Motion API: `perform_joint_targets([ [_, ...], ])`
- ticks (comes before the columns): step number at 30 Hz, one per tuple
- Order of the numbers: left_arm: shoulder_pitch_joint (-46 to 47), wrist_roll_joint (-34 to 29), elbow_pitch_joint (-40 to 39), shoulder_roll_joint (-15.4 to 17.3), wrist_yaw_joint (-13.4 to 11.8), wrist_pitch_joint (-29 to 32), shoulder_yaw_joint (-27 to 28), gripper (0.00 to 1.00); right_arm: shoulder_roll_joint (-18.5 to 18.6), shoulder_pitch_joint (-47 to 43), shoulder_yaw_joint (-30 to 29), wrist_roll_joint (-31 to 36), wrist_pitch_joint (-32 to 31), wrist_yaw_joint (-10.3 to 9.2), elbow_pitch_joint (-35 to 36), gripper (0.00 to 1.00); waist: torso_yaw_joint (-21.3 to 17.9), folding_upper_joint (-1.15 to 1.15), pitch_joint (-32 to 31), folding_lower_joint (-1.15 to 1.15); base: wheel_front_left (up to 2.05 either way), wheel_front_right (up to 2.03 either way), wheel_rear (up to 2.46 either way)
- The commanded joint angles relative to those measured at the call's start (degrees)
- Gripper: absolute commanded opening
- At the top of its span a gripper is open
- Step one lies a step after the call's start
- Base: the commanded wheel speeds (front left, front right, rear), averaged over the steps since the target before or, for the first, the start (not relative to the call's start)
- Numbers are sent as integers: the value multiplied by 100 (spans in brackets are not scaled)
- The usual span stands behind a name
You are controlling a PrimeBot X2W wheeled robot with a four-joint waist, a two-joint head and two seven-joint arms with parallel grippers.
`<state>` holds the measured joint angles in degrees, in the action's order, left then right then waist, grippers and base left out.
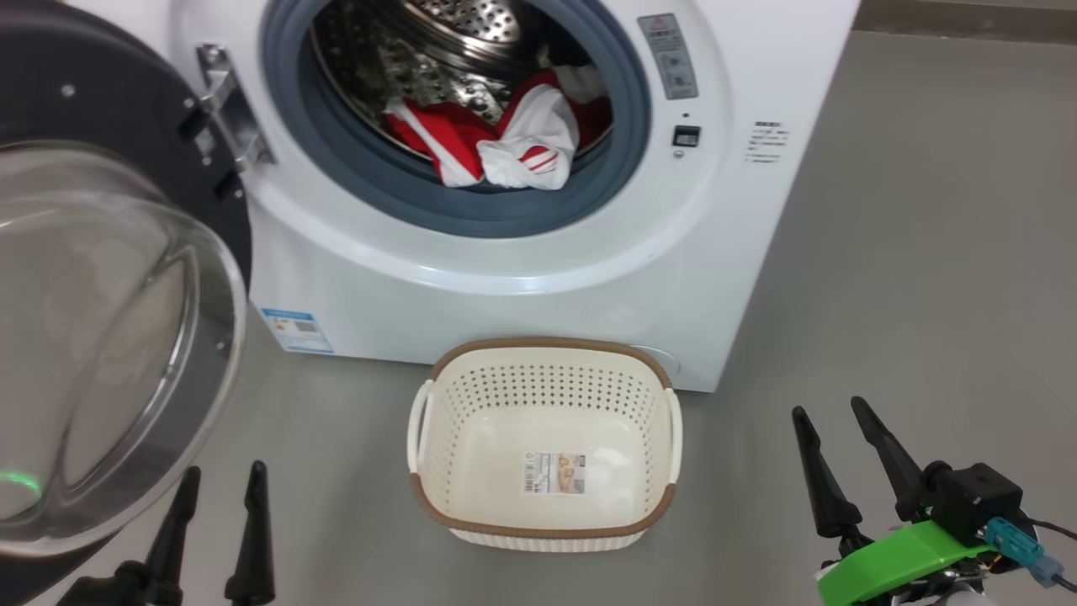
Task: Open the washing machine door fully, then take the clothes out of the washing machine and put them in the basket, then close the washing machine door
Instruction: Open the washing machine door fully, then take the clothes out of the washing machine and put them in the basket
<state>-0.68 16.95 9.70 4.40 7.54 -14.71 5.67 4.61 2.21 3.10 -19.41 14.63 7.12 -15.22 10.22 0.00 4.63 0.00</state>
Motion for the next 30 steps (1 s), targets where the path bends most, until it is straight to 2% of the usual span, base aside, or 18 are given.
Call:
perform_joint_targets([
  [1, 37, -37, -175, 118, -6, -29, 144, 100, 6, -25, 96, 2, 37, 36, 159, 100, -180, 0, 8, 0, 0, 0, 0],
  [16, 4, 81, -226, 281, -6, -29, -297, 100, -50, -78, -193, 10, 37, 36, 241, 100, -939, 0, 111, 0, 0, 0, 0],
  [30, 114, 161, -218, 314, -6, -29, -350, 100, -77, -112, -379, 31, 37, 36, 313, 100, -1090, 0, 194, 0, 0, 0, 0],
])
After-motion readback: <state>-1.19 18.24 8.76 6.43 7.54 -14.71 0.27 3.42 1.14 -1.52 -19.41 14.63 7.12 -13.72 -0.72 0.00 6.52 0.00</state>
